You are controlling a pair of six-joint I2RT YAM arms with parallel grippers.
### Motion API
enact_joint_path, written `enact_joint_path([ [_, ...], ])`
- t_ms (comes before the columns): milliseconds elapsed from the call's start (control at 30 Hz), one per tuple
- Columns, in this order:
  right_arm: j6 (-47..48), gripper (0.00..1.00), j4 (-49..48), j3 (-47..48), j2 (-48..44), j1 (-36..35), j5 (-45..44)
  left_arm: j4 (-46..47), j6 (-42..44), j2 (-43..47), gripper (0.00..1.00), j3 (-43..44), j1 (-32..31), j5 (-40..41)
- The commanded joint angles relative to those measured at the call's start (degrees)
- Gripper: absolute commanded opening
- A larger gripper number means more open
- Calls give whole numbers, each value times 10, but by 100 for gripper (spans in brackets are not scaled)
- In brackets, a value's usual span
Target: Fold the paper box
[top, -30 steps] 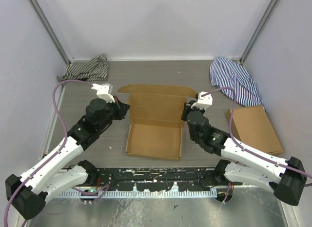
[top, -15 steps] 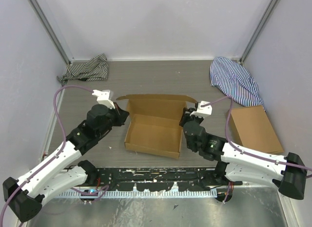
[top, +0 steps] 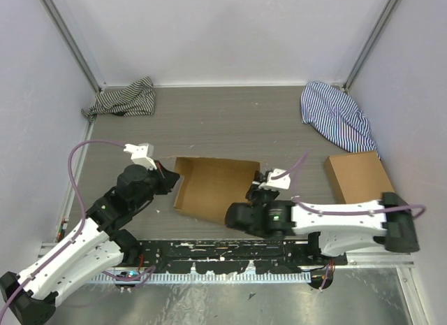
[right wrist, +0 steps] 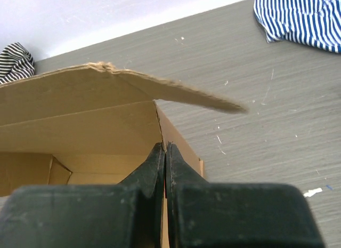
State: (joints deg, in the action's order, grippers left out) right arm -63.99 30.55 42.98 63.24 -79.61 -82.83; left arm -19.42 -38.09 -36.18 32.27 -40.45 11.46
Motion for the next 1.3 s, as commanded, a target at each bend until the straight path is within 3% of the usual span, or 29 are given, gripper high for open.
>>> enact_joint_path([
  [0,-549,1,519,103,161,-52,-27,-61,-13,2,5,-21,-3,0],
  [200,-587,1,530,150,254,-78,-9,-81,-15,20,7,-26,-7,3],
  [333,-572,1,529,156,232,-78,-16,-90,-14,43,10,-25,-7,13],
  [633,-494,0,528,177,209,-74,-30,-126,-9,51,33,4,-7,20],
  [1000,-480,0,528,159,200,-39,-48,-184,16,139,38,87,-7,59],
  [1267,-453,1,528,153,180,-21,-73,-93,91,84,62,128,-8,95],
])
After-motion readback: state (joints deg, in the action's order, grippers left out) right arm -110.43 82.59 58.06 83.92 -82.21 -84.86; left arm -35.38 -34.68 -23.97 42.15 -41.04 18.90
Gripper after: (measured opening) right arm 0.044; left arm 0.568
